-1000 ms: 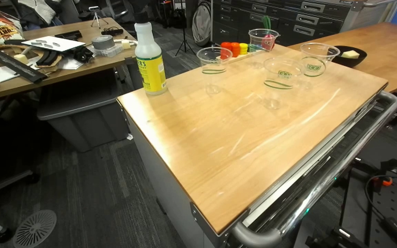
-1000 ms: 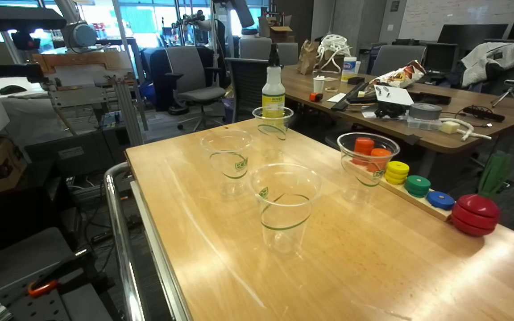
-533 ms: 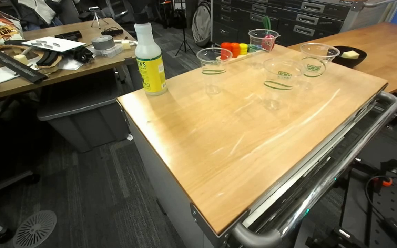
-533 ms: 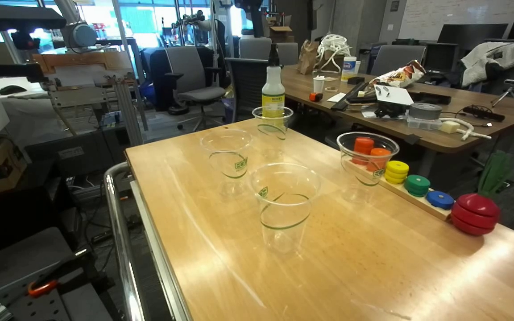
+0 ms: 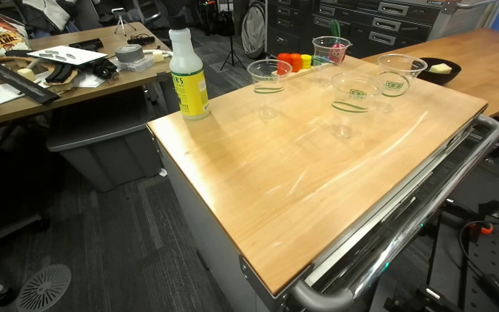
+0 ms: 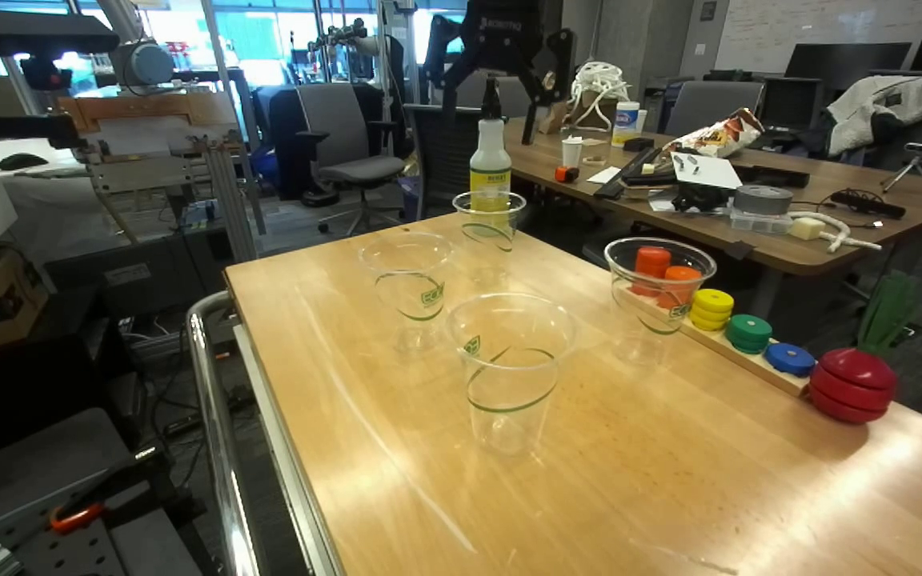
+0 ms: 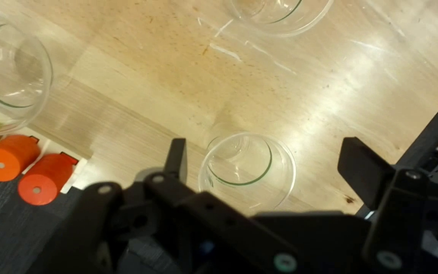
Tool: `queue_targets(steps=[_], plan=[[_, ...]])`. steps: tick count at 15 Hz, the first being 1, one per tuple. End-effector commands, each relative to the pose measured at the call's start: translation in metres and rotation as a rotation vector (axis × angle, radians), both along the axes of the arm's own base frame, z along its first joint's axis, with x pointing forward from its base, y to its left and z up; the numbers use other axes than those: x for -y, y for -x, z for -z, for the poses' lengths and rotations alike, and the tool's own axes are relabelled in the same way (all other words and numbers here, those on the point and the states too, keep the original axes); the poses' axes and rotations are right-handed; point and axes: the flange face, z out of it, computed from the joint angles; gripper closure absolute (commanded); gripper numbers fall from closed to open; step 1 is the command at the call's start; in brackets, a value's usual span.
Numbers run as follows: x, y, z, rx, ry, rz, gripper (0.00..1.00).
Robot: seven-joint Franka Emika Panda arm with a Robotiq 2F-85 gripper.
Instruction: Stack the cups
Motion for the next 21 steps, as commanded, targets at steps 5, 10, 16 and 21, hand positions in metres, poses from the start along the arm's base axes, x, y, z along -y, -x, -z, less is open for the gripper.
queue_targets(steps=[5, 10, 16, 21], plan=[[0.009, -0.046, 0.035, -0.046, 0.005, 0.025, 0.00], [0.023, -0.060, 0.049, -0.035, -0.003, 0.055, 0.00], [0.010, -0.069, 0.079, -0.056, -0.022, 0.023, 0.00], [-0.005, -0.075, 0.100, -0.060, 0.004, 0.017, 0.27]])
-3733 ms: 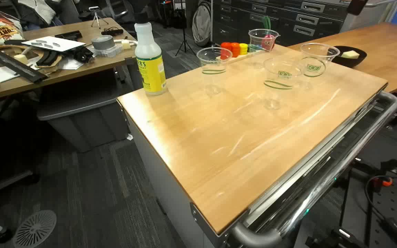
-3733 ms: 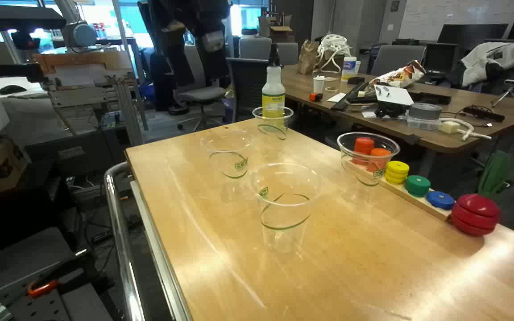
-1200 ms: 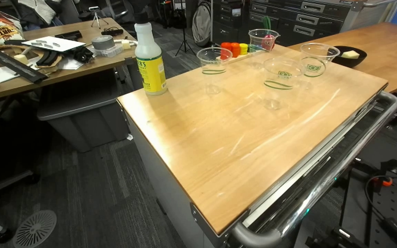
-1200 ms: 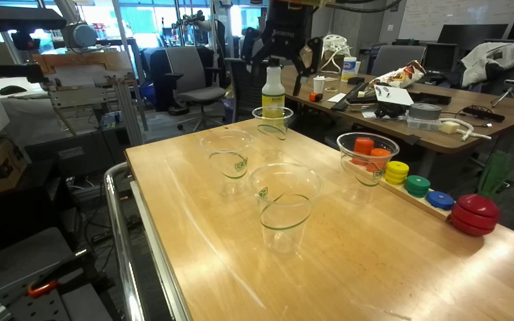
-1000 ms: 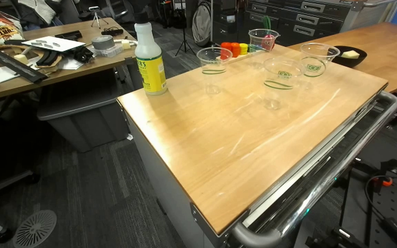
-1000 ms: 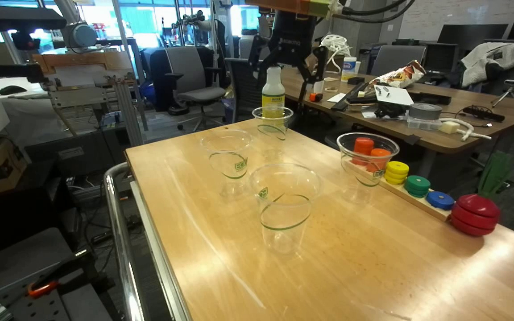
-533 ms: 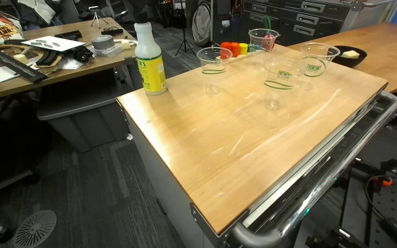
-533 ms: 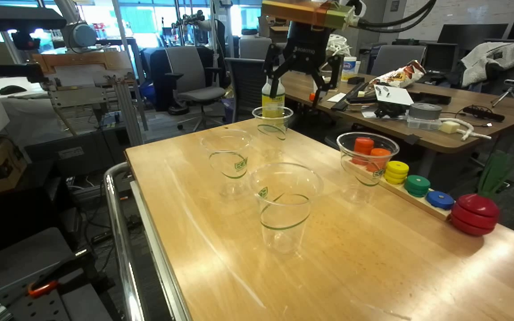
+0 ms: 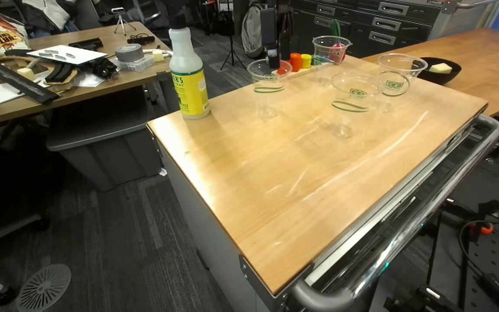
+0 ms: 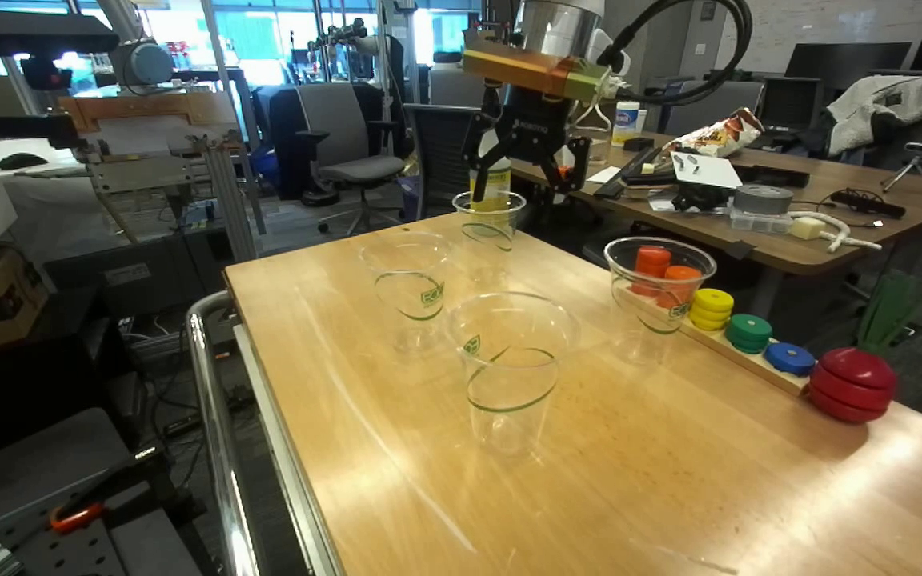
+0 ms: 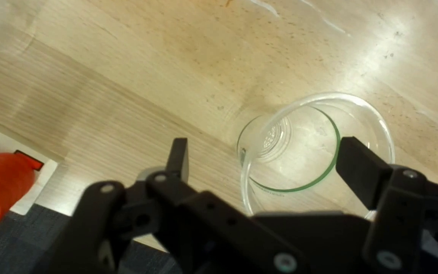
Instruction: Stack the cups
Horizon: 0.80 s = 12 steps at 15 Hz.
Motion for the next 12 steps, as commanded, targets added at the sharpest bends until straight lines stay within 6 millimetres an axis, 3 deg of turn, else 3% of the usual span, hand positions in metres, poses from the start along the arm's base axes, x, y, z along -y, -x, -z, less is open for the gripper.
queue_targets(steps=[1, 9, 10, 12], plan=[[-0.006, -0.009, 0.003, 0.019, 0.023, 0.009, 0.30], [-0.005, -0.006, 0.000, 0.028, 0.114, 0.012, 0.94], [-0.004, -0.005, -0.002, 0.029, 0.121, 0.014, 0.99], [0.001, 0.000, -0.011, 0.034, 0.116, 0.025, 1.00]])
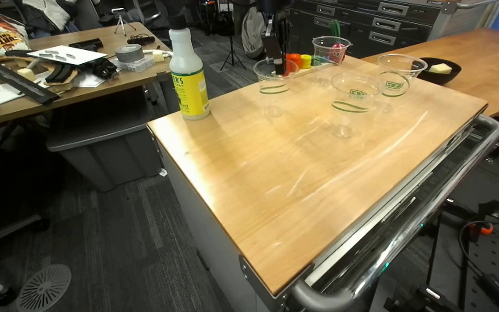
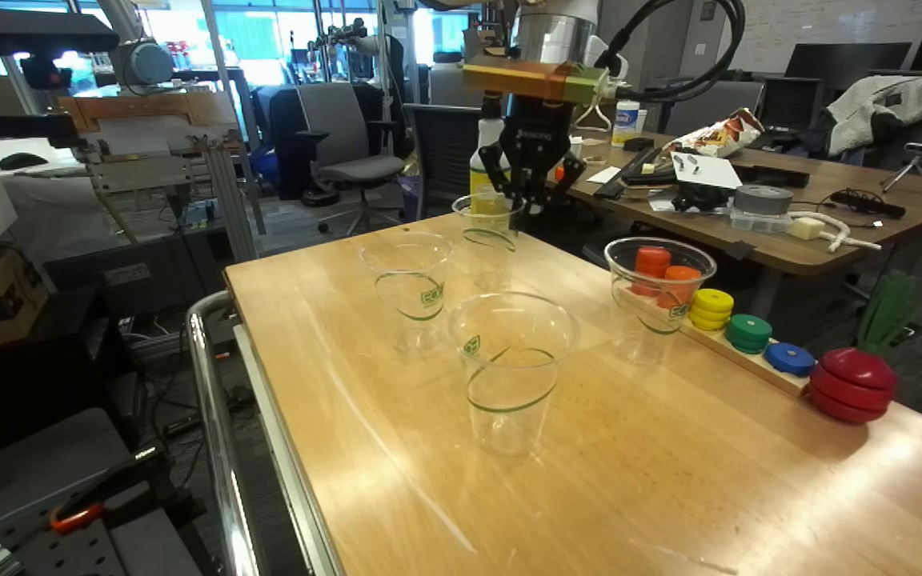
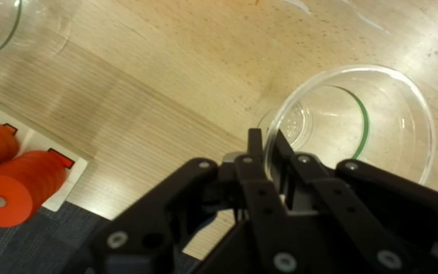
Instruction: Stack the cups
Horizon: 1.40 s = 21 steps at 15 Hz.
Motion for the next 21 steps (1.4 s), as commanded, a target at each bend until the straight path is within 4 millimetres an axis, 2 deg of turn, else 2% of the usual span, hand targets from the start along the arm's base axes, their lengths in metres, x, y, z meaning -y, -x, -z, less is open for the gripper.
queue_targets(steps=[1, 6, 10, 13, 16, 21], plan=[[0.006, 0.007, -0.026, 0.034, 0.012, 0.026, 1.00], [0.036, 0.026, -0.090, 0.111, -0.058, 0.099, 0.99], [0.081, 0.060, -0.153, 0.172, -0.087, 0.208, 0.99], [0.121, 0.086, -0.186, 0.196, -0.034, 0.305, 0.99], [0.159, 0.099, -0.192, 0.190, -0.022, 0.406, 0.99], [0.197, 0.097, -0.171, 0.149, -0.028, 0.498, 0.99]])
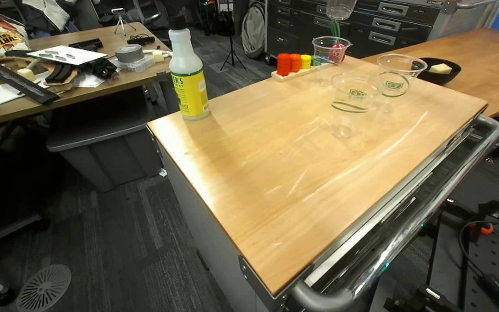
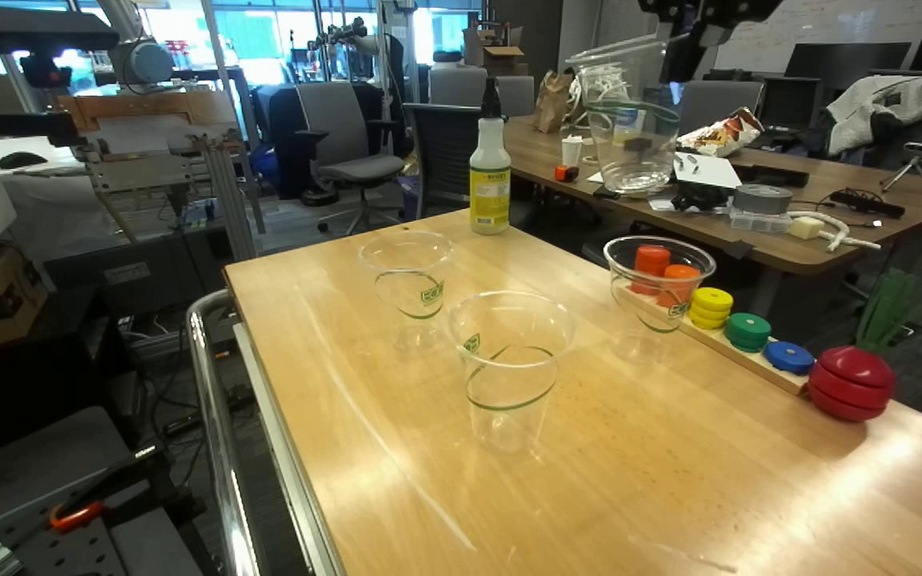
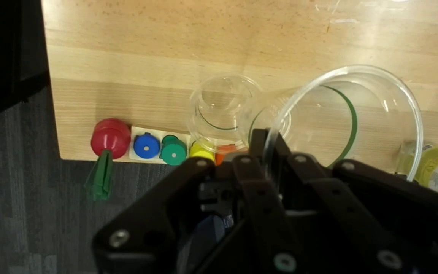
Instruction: Stack the cups
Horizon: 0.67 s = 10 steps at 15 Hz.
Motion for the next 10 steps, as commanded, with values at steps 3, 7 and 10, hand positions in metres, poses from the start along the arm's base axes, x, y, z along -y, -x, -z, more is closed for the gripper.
queue_targets(steps=[3, 7, 10], plan=[[0.023, -0.010, 0.024, -0.053, -0.055, 0.072, 0.99], [0.035, -0.021, 0.047, -0.068, -0.107, 0.118, 0.99], [0.042, -0.028, 0.060, -0.076, -0.111, 0.152, 0.99]])
